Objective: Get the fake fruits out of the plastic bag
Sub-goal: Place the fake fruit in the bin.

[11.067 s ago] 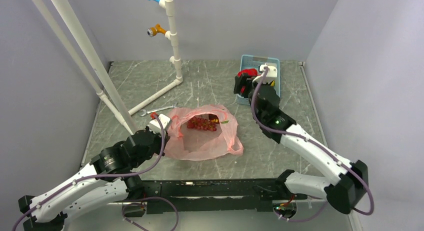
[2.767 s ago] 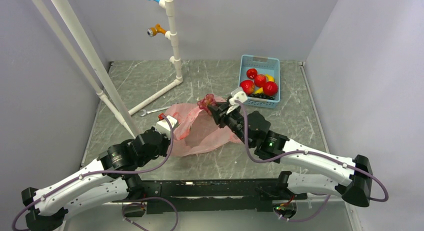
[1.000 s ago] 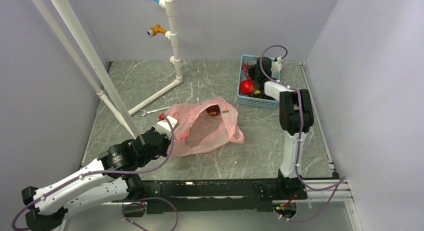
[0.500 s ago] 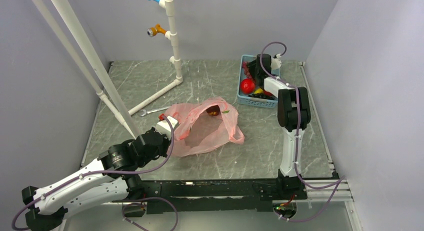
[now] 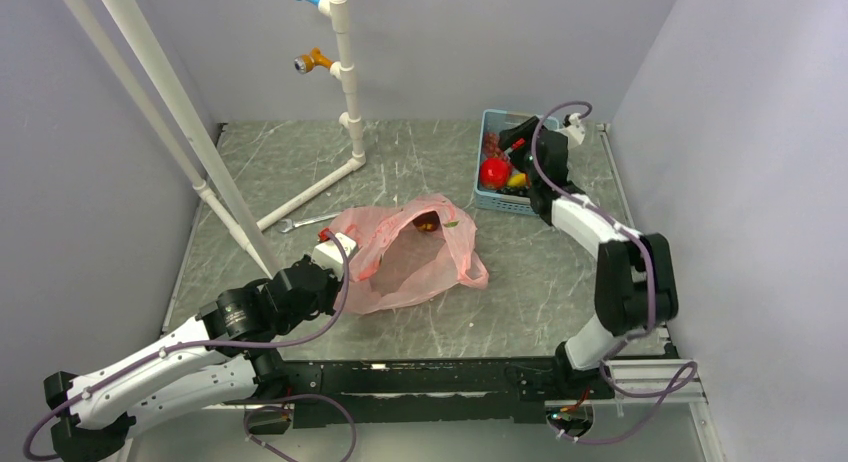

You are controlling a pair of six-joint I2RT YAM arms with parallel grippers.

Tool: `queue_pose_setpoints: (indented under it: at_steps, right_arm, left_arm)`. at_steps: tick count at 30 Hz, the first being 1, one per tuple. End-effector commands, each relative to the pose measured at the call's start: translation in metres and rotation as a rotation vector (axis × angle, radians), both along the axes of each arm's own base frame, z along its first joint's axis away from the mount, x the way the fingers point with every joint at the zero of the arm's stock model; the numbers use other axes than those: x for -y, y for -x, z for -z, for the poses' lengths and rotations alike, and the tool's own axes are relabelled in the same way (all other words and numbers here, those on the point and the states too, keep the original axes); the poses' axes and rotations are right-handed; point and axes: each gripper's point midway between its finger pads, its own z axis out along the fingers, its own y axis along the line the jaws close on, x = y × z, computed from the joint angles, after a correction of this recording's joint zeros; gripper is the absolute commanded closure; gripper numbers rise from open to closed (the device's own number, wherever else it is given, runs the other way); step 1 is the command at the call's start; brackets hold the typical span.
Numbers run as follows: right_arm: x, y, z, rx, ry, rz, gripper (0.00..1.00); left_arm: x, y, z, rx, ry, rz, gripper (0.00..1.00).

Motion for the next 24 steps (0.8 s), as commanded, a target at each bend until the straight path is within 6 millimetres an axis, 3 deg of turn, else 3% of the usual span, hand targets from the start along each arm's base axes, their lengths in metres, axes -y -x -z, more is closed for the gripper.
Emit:
queue_pose_setpoints:
  at_steps: [1, 6, 10, 13, 17, 21, 24]
  right_arm:
    - [-0.022, 0.041, -0.016, 0.093, 0.07, -0.105, 0.26]
    - [-0.056, 0.102, -0.006, 0.122, 0.133, -0.265, 0.26]
    - [-0.075, 0.134, -0.016, 0.144, 0.23, -0.382, 0.25]
    - [-0.069, 0.148, -0.038, 0.163, 0.292, -0.392, 0.25]
    - [-0.064, 0.168, -0.083, 0.237, 0.326, -0.399, 0.15]
    - [-0.088, 0.195, -0.114, 0.325, 0.356, -0.498, 0.08]
    - [-0.116, 0.214, -0.116, 0.365, 0.378, -0.62, 0.06]
  left_arm:
    - [0.003, -0.003, -0.013, 0.023, 0.031, -0.007, 1.0]
    - [0.003, -0.002, -0.013, 0.023, 0.033, -0.004, 1.0]
    - [0.003, -0.001, -0.013, 0.023, 0.035, -0.004, 1.0]
    - [0.001, -0.001, -0.015, 0.028, 0.039, -0.007, 1.0]
    - [0.0, 0.0, -0.017, 0.036, 0.049, -0.01, 1.0]
    - [0.001, 0.0, -0.017, 0.035, 0.047, -0.009, 1.0]
    - [0.001, 0.0, -0.016, 0.031, 0.042, -0.01, 1.0]
